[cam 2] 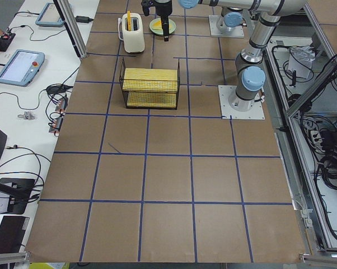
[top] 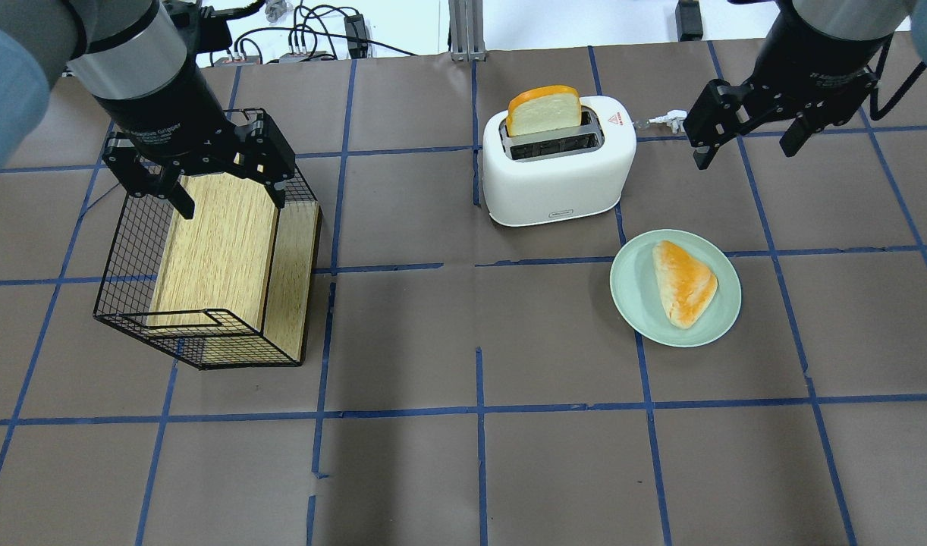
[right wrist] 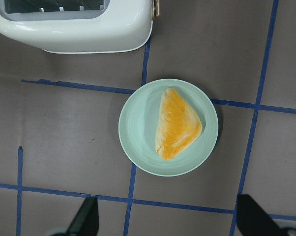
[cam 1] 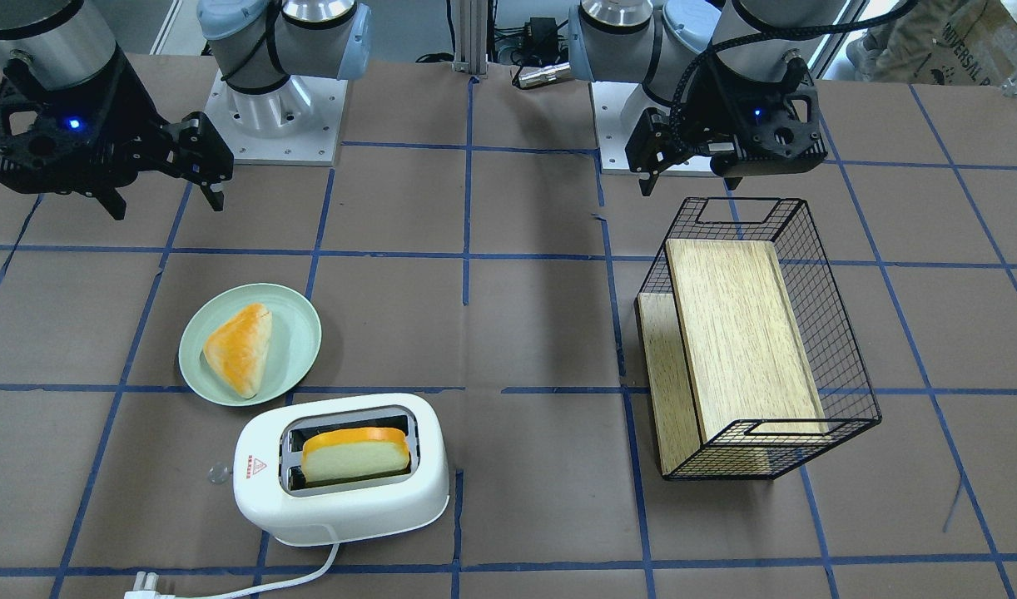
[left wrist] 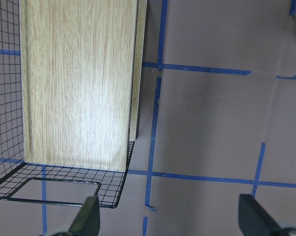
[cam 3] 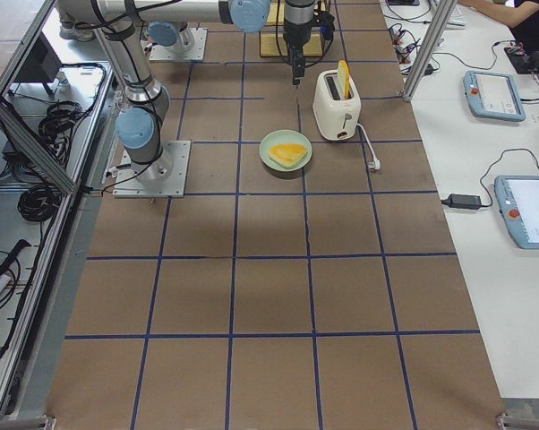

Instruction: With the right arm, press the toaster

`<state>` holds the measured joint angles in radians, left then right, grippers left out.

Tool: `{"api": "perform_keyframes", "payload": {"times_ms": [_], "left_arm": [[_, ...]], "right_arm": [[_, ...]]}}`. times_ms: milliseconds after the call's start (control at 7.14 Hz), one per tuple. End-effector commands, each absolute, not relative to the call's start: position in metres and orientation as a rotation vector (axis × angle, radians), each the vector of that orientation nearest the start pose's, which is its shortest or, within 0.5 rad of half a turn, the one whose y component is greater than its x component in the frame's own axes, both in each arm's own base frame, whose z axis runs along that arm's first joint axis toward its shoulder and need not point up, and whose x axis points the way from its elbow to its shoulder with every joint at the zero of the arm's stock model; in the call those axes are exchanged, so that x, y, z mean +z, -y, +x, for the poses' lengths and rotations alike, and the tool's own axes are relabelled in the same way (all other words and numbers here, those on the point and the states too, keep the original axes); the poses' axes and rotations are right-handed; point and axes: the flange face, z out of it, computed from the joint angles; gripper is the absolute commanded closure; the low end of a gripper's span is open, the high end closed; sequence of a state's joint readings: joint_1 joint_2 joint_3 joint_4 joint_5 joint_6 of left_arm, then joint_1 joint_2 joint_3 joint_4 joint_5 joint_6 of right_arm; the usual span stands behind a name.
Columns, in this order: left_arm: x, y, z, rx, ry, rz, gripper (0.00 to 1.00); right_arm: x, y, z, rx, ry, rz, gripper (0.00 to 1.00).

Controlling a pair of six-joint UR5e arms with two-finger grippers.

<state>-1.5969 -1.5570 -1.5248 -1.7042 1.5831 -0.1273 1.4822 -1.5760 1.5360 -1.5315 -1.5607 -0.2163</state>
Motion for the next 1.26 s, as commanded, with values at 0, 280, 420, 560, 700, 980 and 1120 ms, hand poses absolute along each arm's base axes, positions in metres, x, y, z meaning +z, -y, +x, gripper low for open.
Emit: {"api": "perform_keyframes", "payload": {"times_ms": [0, 280, 420, 560, 700, 980, 1120], "left_arm": [[0.504, 0.474, -0.144, 0.113, -3.118, -0.157, 0.0], [0.504, 0.474, -0.144, 0.111, -3.118, -0.157, 0.0], [0.504, 0.474, -0.144, 0.113, -3.118, -0.157, 0.0], [0.504, 0.474, -0.144, 0.113, -3.118, -0.157, 0.0], [0.504, 0.474, -0.144, 0.113, -3.118, -0.157, 0.0], [0.504, 0.474, -0.144, 0.111, -3.118, -0.157, 0.0], [0.504, 0.474, -0.144, 0.113, -3.118, -0.157, 0.0]], "right_arm": [[0.502, 0.501, 0.089, 0.0, -3.126, -0.199, 0.0], [0.502, 0.501, 0.09, -0.003, -3.124, -0.192, 0.0], [0.503, 0.502, 0.087, -0.008, -3.115, -0.184, 0.0], [0.502, 0.505, 0.08, -0.017, -3.109, -0.179, 0.0], [0.493, 0.523, 0.075, -0.063, -3.036, -0.197, 0.18], [0.48, 0.56, 0.038, -0.111, -2.863, -0.223, 0.96], [0.468, 0.577, 0.015, -0.103, -2.83, -0.225, 0.96]]}}
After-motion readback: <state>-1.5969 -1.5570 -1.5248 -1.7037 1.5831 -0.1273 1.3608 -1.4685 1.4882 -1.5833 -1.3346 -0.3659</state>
